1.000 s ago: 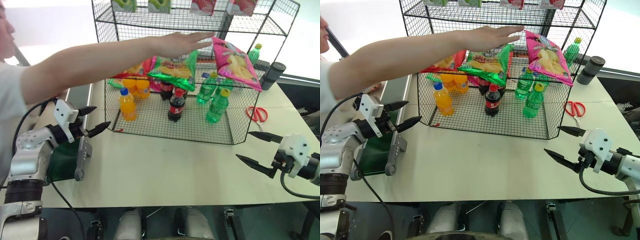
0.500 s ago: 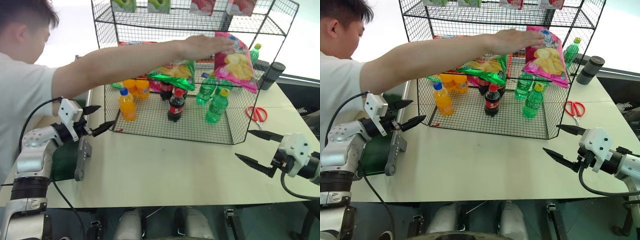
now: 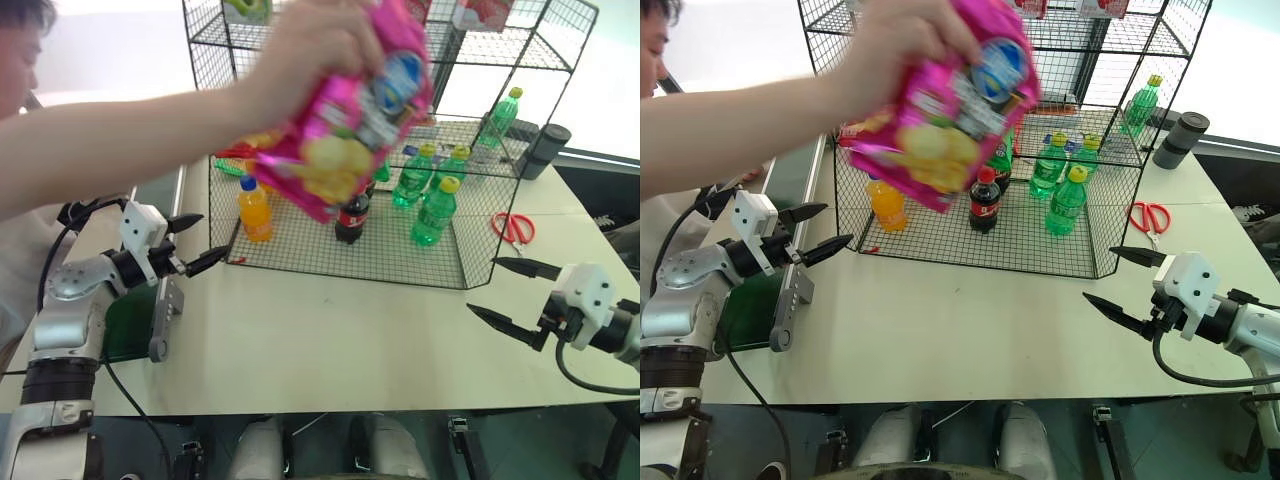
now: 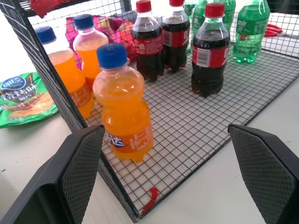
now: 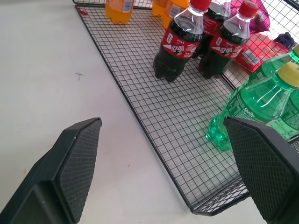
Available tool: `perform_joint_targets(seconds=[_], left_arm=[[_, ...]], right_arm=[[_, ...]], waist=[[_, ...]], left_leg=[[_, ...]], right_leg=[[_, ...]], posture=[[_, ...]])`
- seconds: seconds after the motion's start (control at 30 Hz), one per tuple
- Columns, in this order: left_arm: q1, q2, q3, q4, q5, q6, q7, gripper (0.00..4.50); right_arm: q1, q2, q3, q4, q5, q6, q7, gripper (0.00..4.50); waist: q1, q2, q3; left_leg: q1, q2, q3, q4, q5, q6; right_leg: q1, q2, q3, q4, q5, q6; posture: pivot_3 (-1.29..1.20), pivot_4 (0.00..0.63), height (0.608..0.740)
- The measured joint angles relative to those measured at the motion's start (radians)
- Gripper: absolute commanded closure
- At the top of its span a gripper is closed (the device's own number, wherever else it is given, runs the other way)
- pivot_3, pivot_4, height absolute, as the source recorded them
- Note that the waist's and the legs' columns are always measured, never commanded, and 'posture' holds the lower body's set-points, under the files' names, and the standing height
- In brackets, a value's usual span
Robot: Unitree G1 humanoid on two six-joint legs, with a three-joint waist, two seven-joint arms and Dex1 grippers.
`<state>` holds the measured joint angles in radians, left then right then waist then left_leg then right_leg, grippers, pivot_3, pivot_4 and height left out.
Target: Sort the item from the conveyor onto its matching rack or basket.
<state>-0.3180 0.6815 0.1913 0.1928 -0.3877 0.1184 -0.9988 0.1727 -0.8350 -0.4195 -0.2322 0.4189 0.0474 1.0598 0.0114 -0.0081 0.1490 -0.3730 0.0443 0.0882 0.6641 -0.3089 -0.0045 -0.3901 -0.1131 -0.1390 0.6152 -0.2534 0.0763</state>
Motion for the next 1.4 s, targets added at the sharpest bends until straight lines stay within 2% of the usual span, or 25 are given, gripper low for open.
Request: perform_joint_targets(seconds=[0.53, 0.67, 0.77, 0.9, 1.0, 1.17, 1.4], left_arm=[[0.15, -0.004, 0.034, -0.147, -0.055, -0.015, -0.002, 0.0], [0.168, -0.004, 0.041, -0.167, -0.06, -0.015, 0.005, 0.0], [0.192, -0.007, 0.051, -0.191, -0.06, -0.016, 0.021, 0.0], [0.207, -0.034, 0.054, -0.22, -0.06, -0.016, 0.045, 0.0], [0.209, -0.038, 0.055, -0.241, -0.059, -0.017, 0.06, 0.0], [0.249, -0.039, 0.06, -0.261, -0.058, -0.014, 0.084, 0.0], [0.312, -0.039, 0.067, -0.336, -0.06, -0.011, 0.11, 0.0]], right_arm=[[-0.158, 0.003, 0.097, 0.04, 0.059, 0.079, 0.018, 0.13], [-0.194, 0.04, 0.121, 0.018, 0.142, 0.169, 0.009, 0.13], [-0.232, 0.119, 0.211, 0.011, 0.149, 0.188, 0.006, 0.13], [-0.37, 0.236, 0.323, 0.028, 0.17, 0.196, 0.024, 0.13], [-0.442, 0.26, 0.373, 0.047, 0.194, 0.21, 0.083, 0.13], [-0.457, 0.309, 0.448, 0.133, 0.181, 0.212, 0.139, 0.13], [-0.485, 0.352, 0.475, 0.202, 0.111, 0.137, 0.141, 0.13]], waist=[[0.001, 0.0, 0.0], [0.001, 0.0, 0.0], [-0.003, -0.001, -0.001], [-0.006, 0.0, 0.0], [0.0, -0.001, -0.001], [0.0, -0.001, -0.001], [-0.003, -0.001, -0.001]], left_leg=[[0.0, 0.0, 0.0, 0.0, 0.0, 0.0], [0.0, 0.0, 0.0, 0.0, 0.0, 0.0], [0.0, 0.001, 0.0, 0.0, 0.0, 0.0], [0.0, 0.001, 0.0, 0.001, 0.0, 0.0], [0.0, 0.001, -0.001, 0.001, 0.0, 0.0], [-0.001, 0.0, 0.0, 0.001, 0.0, 0.0], [0.0, 0.001, 0.0, 0.0, 0.0, 0.0]], right_leg=[[0.0, 0.0, 0.0, 0.0, 0.0, 0.0], [0.0, 0.0, 0.0, 0.0, 0.0, 0.0], [0.0, 0.0, 0.0, 0.0, 0.0, 0.0], [-0.001, 0.0, 0.0, 0.001, 0.0, -0.001], [0.0, 0.0, 0.0, 0.0, 0.0, -0.001], [0.0, 0.0, 0.0, 0.0, 0.0, -0.001], [-0.001, 0.0, 0.0, 0.001, 0.0, -0.001]], posture=[[0.0, 0.15, 0.74], [0.0, 0.15, 0.74], [0.0, 0.15, 0.74], [0.0, 0.15, 0.74], [0.0, 0.15, 0.74], [0.0, 0.15, 0.74], [0.0, 0.15, 0.74]])
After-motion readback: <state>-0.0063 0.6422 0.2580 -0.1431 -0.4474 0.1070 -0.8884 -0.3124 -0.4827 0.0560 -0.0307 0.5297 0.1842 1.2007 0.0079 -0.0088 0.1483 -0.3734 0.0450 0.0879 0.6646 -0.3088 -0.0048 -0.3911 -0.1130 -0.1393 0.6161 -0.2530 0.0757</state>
